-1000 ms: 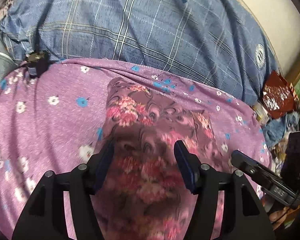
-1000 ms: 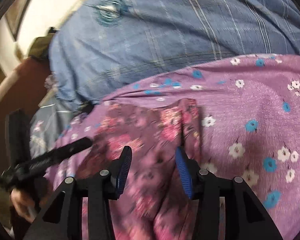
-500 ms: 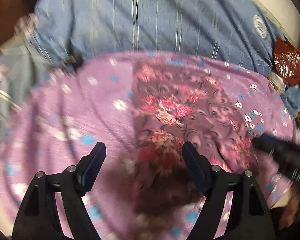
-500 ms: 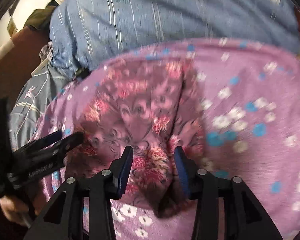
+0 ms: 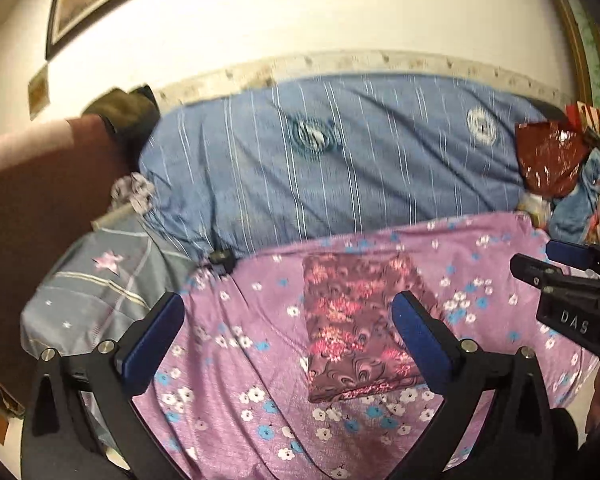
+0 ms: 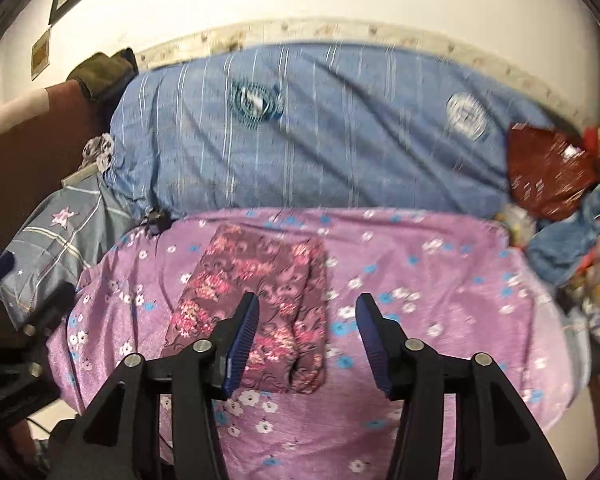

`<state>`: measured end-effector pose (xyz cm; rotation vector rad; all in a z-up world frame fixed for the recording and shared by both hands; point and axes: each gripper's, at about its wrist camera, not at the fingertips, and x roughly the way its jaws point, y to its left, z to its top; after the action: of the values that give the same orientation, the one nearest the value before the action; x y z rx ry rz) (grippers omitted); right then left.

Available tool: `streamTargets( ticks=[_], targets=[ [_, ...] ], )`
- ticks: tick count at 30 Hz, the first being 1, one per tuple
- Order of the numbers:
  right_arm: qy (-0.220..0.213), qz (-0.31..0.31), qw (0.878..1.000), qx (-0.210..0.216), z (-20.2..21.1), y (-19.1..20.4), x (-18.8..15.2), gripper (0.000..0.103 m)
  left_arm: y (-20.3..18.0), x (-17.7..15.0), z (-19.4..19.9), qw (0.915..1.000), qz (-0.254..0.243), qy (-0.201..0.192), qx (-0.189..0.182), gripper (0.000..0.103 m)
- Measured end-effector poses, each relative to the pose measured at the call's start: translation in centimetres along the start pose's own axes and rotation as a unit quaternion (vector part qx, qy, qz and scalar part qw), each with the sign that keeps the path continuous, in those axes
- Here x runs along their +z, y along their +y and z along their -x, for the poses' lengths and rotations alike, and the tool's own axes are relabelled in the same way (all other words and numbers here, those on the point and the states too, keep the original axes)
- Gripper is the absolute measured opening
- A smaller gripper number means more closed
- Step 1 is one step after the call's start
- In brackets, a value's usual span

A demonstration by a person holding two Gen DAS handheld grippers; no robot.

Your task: Fold small clothes

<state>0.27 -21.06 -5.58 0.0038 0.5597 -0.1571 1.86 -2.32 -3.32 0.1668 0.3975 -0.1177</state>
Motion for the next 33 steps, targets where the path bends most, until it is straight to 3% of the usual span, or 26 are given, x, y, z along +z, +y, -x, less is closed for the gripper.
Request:
streamTargets(
  ticks=[13,33],
  targets=[
    [-0.072,0.003,0.996,-0.048,6.8,-0.7,-0.2,0.068,-0.4,1.4,5.7,0.9993,0.014,-0.031,0.016,0.103],
    [-0.120,-0.010,0.988,-0.097,11.6,-2.3,-1.2,0.072,-2.8,1.4,8.0,0.9986,-0.022,-0.047,0.003,0.103]
  ],
)
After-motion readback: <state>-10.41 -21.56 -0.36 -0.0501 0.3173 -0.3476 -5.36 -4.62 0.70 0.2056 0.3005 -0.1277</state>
